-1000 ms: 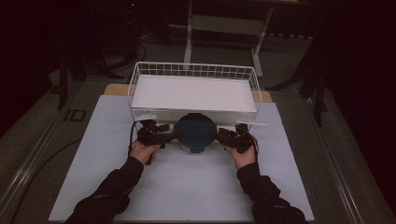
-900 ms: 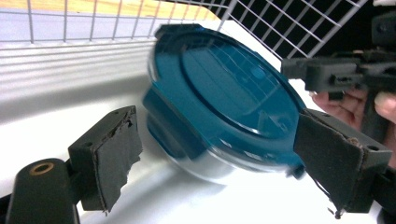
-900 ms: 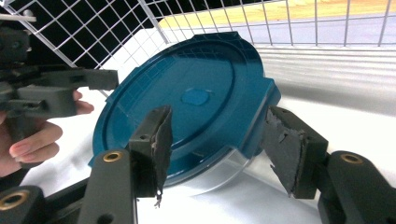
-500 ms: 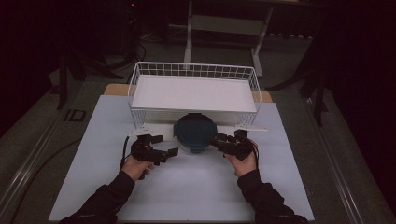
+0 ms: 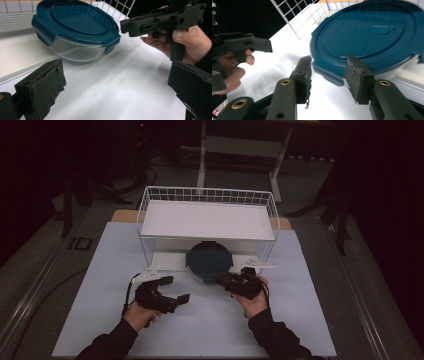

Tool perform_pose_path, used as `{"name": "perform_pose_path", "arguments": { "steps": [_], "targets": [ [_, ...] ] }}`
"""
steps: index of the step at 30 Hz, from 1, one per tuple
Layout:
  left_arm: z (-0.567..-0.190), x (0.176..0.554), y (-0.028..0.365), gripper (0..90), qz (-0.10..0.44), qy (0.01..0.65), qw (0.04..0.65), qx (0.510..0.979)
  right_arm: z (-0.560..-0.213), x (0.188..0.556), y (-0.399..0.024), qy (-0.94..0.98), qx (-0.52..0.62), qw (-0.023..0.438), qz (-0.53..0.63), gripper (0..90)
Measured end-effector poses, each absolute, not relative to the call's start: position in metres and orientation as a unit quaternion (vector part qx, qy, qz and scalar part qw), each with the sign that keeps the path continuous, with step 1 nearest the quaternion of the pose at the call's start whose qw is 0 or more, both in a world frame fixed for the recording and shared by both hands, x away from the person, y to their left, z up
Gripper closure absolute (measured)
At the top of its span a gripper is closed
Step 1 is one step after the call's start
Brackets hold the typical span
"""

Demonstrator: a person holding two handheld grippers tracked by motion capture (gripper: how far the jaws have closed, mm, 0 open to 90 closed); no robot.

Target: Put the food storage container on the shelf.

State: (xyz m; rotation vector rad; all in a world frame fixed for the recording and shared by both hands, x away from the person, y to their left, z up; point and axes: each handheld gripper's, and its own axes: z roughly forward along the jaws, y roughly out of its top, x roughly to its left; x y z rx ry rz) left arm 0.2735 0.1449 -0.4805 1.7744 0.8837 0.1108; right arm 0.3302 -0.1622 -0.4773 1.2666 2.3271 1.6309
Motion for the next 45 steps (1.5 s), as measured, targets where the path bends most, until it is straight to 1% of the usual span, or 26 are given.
{"name": "perform_pose_path", "arguments": {
  "steps": [3,4,5,7,8,12,15,21,26,28,32,37,45],
  "targets": [
    [-0.481,0.265,0.146,1.3,0.05,0.37,0.546,0.75,-0.478,0.325,-0.158,0.752,0.404,0.013,0.521,66.2],
    [-0.481,0.263,0.146,1.3,0.057,0.367,0.543,0.753,-0.478,0.323,-0.156,0.753,0.401,0.013,0.521,68.3],
    [-0.482,0.26,0.147,1.3,0.062,0.367,0.542,0.754,-0.478,0.321,-0.155,0.755,0.398,0.013,0.52,73.2],
    [-0.484,0.256,0.149,1.3,0.064,0.367,0.54,0.755,-0.479,0.319,-0.153,0.76,0.394,0.013,0.517,76.9],
    [-0.485,0.255,0.149,1.3,0.065,0.368,0.54,0.754,-0.481,0.318,-0.151,0.762,0.394,0.01,0.514,80.4],
    [-0.489,0.249,0.152,1.3,0.075,0.369,0.534,0.757,-0.487,0.317,-0.145,0.769,0.394,0.005,0.503,89.5],
    [-0.493,0.246,0.152,1.3,0.085,0.365,0.528,0.762,-0.491,0.317,-0.14,0.774,0.394,0.005,0.495,89.8],
    [-0.5,0.245,0.151,1.3,0.083,0.36,0.526,0.766,-0.495,0.318,-0.135,0.781,0.394,0.01,0.485,89.9],
    [-0.499,0.244,0.15,1.3,0.088,0.355,0.533,0.763,-0.498,0.323,-0.137,0.776,0.403,0.017,0.484,89.9],
    [-0.498,0.243,0.149,1.3,0.093,0.349,0.535,0.764,-0.499,0.326,-0.138,0.774,0.407,0.008,0.485,89.9],
    [-0.497,0.242,0.148,1.3,0.093,0.346,0.539,0.762,-0.498,0.328,-0.135,0.777,0.404,0.017,0.482,89.9],
    [-0.496,0.242,0.15,1.3,0.092,0.346,0.545,0.758,-0.499,0.335,-0.132,0.776,0.409,0.021,0.48,89.9],
    [-0.494,0.242,0.152,1.3,0.097,0.346,0.551,0.753,-0.499,0.356,-0.127,0.773,0.425,0.045,0.469,89.9]
  ]
}}
